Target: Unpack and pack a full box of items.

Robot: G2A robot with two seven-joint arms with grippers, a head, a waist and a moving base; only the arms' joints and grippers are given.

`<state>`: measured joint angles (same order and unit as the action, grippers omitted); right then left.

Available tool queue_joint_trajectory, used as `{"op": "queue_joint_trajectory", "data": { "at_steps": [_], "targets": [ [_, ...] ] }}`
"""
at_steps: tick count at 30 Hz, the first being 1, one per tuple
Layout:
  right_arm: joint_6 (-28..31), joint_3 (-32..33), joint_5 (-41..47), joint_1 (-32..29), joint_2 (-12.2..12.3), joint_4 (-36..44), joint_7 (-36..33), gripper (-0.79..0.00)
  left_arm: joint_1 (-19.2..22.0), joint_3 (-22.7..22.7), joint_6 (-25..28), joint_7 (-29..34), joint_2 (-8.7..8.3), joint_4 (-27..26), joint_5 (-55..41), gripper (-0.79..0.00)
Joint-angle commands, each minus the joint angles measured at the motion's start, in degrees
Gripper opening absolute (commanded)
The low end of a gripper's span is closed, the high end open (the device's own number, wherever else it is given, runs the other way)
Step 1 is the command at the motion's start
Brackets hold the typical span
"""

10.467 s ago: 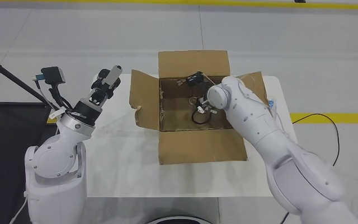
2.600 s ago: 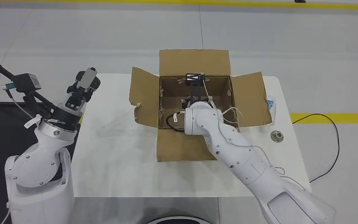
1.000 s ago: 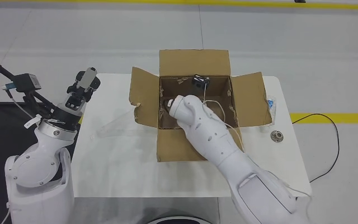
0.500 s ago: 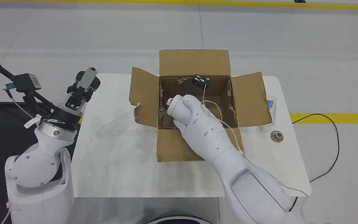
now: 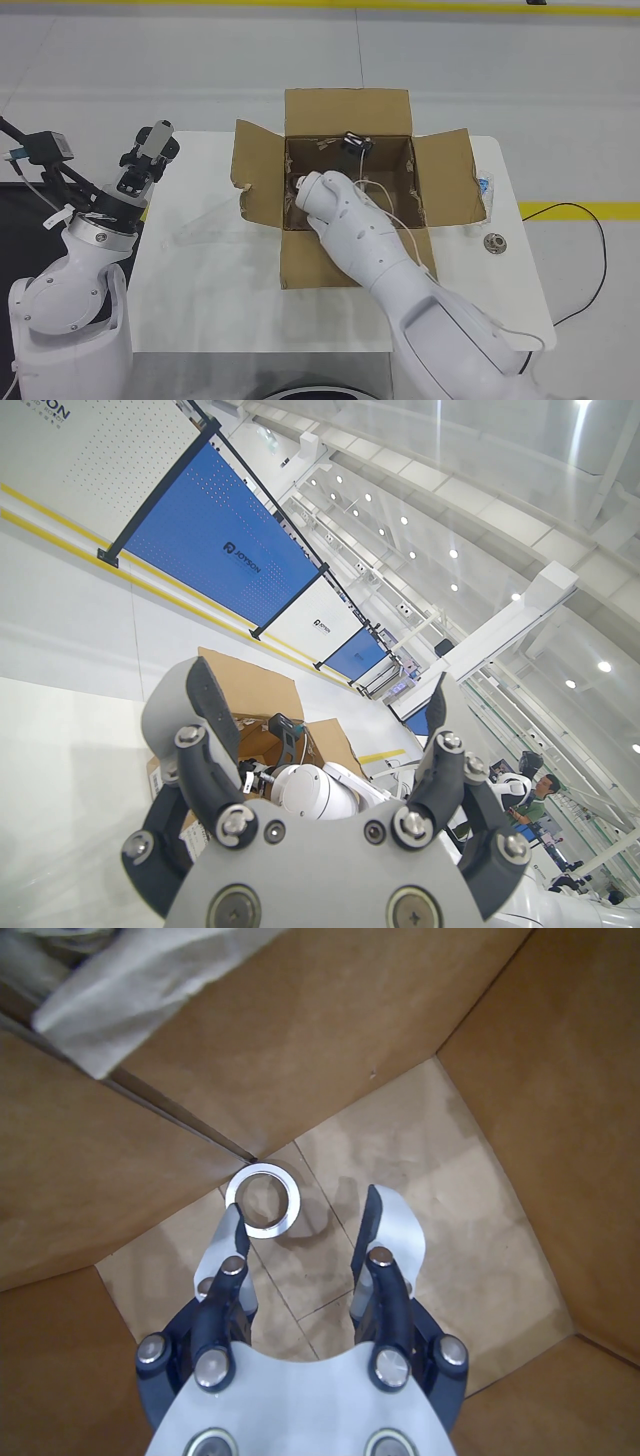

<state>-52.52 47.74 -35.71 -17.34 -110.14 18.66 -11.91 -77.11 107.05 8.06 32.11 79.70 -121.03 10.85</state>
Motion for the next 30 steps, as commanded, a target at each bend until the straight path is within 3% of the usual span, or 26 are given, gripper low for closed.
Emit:
{"op": "queue_joint_trajectory", "data": {
  "at_steps": [1, 8, 21, 30],
  "targets": [
    [0.0, 0.3, 0.1, 0.1, -0.1, -0.3, 0.7, -0.246, -0.2, -0.1, 0.0, -0.4, -0.01, 0.0, 0.0, 0.000],
    [3.7, 0.6, -1.7, -0.2, 0.2, -0.5, 1.9, -0.240, -0.6, -1.1, 0.4, -0.8, -0.56, -0.2, 0.6, 0.000],
    [10.1, -0.7, -8.2, 1.7, 1.4, -3.4, -8.3, -0.305, -1.0, -2.1, 0.4, -1.0, -1.66, 0.1, 2.0, 0.000],
    [11.3, -0.3, -9.4, 2.1, 1.6, -5.1, -10.5, -0.314, -1.5, -2.4, 0.1, -1.6, -2.32, -0.3, 1.8, 0.000]
  ]
}}
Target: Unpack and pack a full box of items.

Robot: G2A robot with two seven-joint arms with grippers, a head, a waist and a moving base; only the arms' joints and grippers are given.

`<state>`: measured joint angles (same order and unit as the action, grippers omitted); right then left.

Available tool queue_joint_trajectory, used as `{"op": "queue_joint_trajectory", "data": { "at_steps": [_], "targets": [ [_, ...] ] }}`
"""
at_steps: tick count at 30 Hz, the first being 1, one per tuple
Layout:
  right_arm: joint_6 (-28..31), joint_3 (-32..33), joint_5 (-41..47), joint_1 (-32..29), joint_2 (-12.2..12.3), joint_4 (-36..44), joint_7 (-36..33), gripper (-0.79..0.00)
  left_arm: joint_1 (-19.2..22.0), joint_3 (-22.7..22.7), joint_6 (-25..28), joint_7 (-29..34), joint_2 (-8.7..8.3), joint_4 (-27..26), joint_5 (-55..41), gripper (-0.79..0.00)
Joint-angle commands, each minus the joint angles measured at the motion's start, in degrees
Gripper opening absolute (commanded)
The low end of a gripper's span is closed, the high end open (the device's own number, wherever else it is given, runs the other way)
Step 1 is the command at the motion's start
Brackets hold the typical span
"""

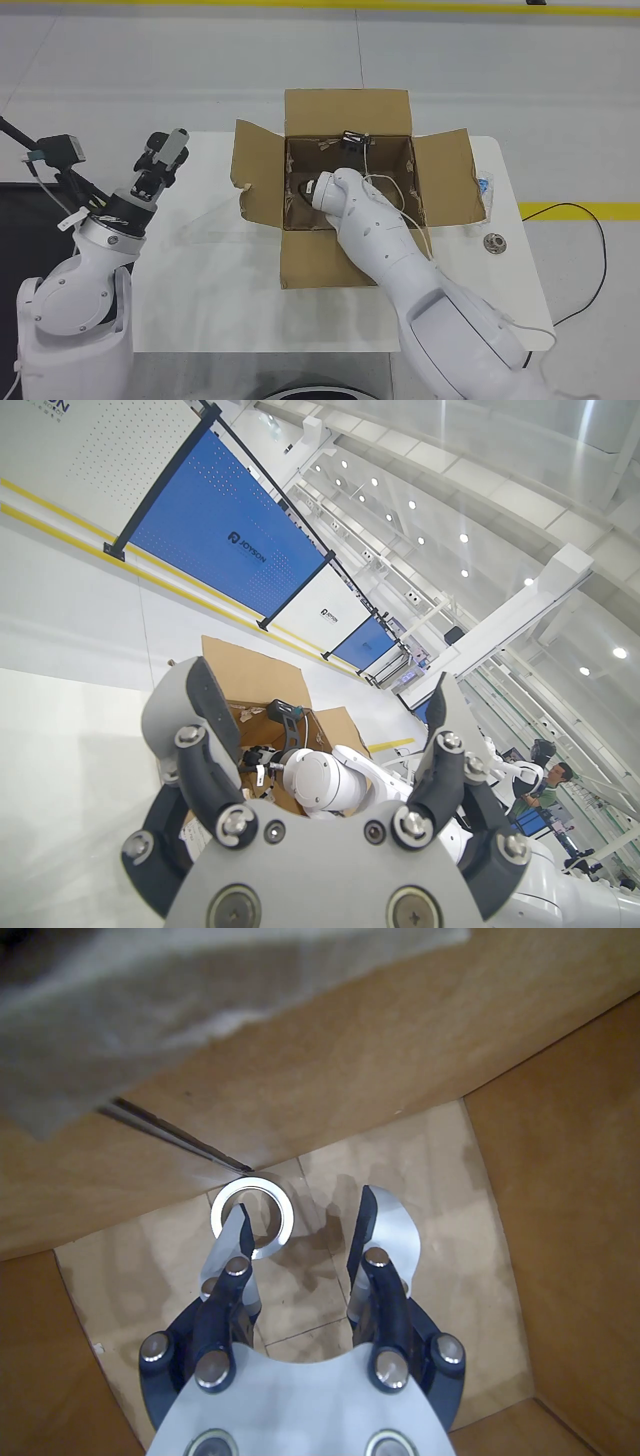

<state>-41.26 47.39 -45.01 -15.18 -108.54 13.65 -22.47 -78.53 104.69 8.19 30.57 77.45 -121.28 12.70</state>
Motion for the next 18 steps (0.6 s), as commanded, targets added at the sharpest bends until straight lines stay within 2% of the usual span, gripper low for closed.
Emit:
{"op": "queue_joint_trajectory", "data": {
  "at_steps": [1, 8, 13, 16, 18],
  "targets": [
    [0.0, 0.1, -0.1, -0.1, 0.0, -0.2, 0.0, -0.317, -0.1, -0.1, 0.0, -0.1, -0.14, 0.0, 0.0, 0.000],
    [0.7, 0.1, -1.0, -0.4, -0.2, -0.8, -0.3, -0.274, -0.4, -0.1, 0.0, -0.6, -0.63, -0.2, -0.3, 0.000],
    [1.1, 0.5, -1.1, -0.5, -0.3, -0.6, 0.7, -0.271, -0.7, -0.1, -0.2, -1.1, -0.95, -0.3, -0.5, 0.000],
    [0.8, 1.2, -0.4, -0.9, -0.2, -0.2, 2.7, -0.326, -0.8, -0.2, -0.2, -1.3, -1.15, -0.3, -0.6, 0.000],
    [0.7, 1.5, -0.2, -1.2, -0.2, 0.1, 3.5, -0.323, -0.8, -0.2, -0.2, -1.3, -1.28, -0.3, -0.7, 0.000]
  ]
}}
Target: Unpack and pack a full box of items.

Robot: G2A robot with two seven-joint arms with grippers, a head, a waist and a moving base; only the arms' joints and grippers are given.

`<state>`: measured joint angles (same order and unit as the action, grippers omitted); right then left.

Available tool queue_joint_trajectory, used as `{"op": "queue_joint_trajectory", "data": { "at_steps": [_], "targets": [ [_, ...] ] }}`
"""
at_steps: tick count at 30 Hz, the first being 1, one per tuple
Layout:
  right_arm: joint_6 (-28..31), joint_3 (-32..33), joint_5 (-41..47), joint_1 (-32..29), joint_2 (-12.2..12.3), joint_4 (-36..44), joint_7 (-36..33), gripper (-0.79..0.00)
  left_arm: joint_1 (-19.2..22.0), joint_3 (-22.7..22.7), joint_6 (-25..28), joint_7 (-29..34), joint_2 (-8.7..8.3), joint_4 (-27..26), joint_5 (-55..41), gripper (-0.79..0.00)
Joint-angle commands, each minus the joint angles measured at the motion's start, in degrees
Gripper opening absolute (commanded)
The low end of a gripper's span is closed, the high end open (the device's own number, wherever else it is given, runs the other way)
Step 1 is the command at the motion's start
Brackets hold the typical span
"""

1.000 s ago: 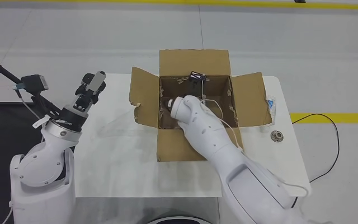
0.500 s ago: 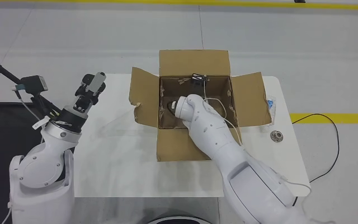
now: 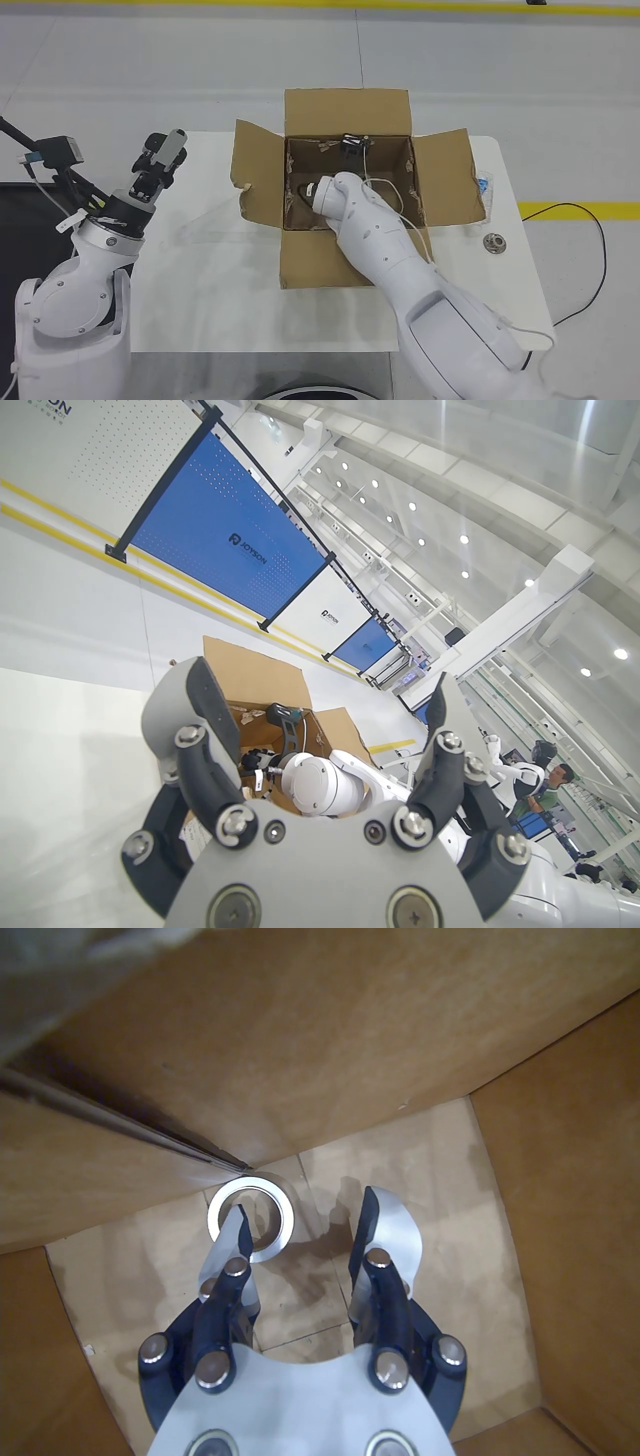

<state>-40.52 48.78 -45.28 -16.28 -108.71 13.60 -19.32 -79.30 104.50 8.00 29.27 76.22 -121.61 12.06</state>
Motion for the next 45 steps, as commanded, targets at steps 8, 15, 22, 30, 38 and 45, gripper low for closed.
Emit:
{"op": "queue_joint_trajectory", "data": {
  "at_steps": [8, 15, 22, 30, 38, 45],
  "targets": [
    [0.0, 0.5, -0.7, -0.6, 0.0, 0.8, 1.1, -0.311, -0.1, -0.4, 0.1, -0.7, -0.55, 0.0, -0.3, 0.000],
    [1.4, 0.8, -1.5, -1.1, 0.1, 1.5, 1.5, -0.296, -0.6, -0.6, 0.0, -1.5, -0.93, -0.4, -0.3, 0.000],
    [1.0, 1.5, -1.8, -2.1, 0.3, 2.9, 3.3, -0.277, -1.1, -1.0, -0.1, -2.2, -1.28, -0.8, -0.3, 0.000],
    [0.8, 1.8, -3.5, -2.6, 0.7, 4.2, 2.6, -0.280, -1.4, -1.4, -0.3, -2.7, -1.68, -1.2, -0.1, 0.000],
    [0.0, 1.7, -6.2, -2.8, 1.2, 6.4, -0.4, -0.268, -1.5, -1.7, -0.6, -3.2, -2.07, -1.6, -0.2, 0.000],
    [0.2, 0.9, -9.9, -2.1, 1.6, 7.2, -6.5, -0.332, -1.4, -2.0, -0.7, -3.6, -2.39, -1.5, -0.4, 0.000]
  ]
}}
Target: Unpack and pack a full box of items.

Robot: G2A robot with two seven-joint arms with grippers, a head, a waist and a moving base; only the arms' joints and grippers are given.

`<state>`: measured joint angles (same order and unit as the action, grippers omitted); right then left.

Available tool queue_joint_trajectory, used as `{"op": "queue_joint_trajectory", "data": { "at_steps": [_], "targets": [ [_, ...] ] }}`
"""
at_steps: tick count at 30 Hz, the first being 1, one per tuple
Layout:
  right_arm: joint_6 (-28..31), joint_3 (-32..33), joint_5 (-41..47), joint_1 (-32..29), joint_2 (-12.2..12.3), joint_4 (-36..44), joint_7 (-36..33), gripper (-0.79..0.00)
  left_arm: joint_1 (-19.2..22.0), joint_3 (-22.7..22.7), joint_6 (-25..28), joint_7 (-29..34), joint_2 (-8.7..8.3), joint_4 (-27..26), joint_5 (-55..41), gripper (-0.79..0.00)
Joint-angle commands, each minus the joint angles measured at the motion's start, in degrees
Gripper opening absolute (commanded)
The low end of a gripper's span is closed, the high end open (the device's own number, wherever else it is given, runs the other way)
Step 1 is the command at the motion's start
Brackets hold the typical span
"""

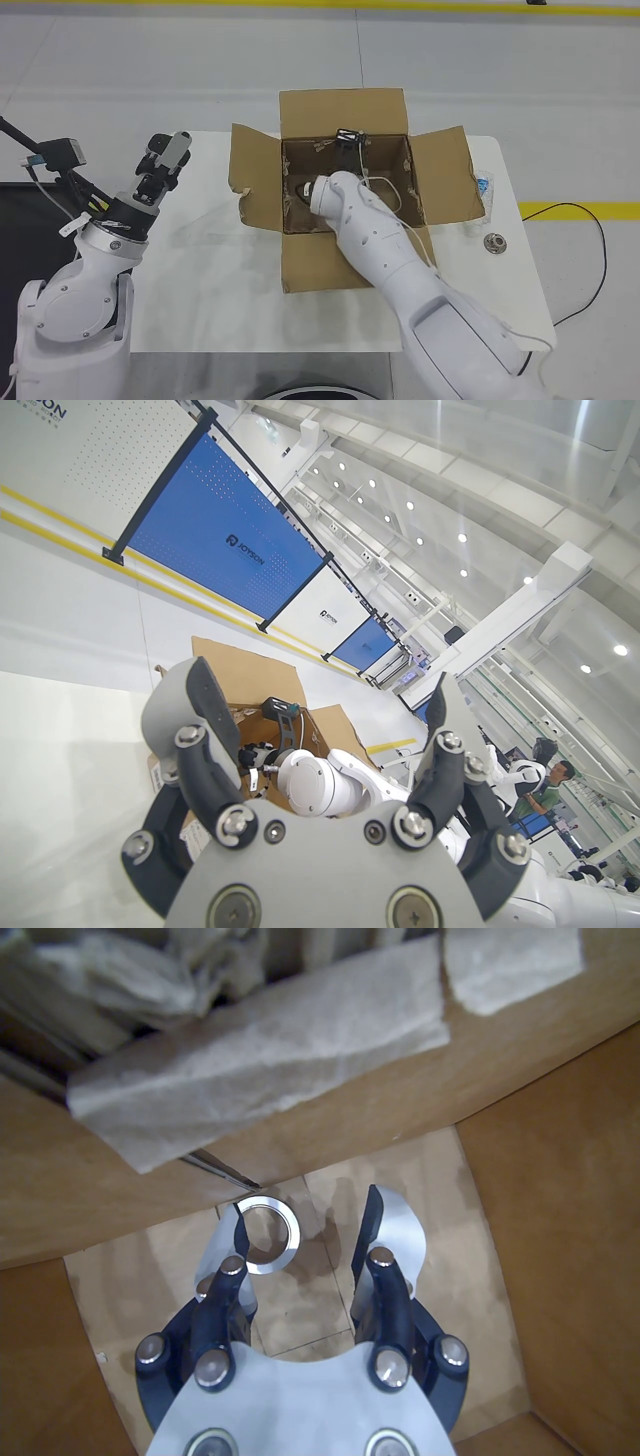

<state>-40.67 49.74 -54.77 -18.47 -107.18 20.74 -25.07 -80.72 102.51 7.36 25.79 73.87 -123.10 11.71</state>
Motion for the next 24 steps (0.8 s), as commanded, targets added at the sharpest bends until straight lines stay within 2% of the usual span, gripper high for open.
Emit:
{"op": "queue_joint_trajectory", "data": {
  "at_steps": [1, 6, 21, 24],
  "targets": [
    [0.9, -0.2, -0.8, 0.2, 0.1, 0.2, -1.5, -0.348, 0.0, 0.0, -0.1, -0.2, -0.08, 0.0, 0.0, 0.000],
    [1.5, -0.1, -2.6, 0.2, 0.5, 0.5, -3.8, -0.394, 0.0, -0.2, -0.3, -0.5, -0.30, 0.1, -0.2, 0.000],
    [3.8, 1.1, -4.6, -1.9, 1.2, 1.8, -3.7, -0.397, 0.6, -1.3, -0.7, -0.9, -0.96, 0.5, 0.5, 0.000],
    [3.4, 1.9, -4.1, -2.7, 1.4, 2.9, -1.6, -0.403, 0.6, -1.4, -0.8, -1.0, -1.08, 0.5, 0.4, 0.000]
  ]
}}
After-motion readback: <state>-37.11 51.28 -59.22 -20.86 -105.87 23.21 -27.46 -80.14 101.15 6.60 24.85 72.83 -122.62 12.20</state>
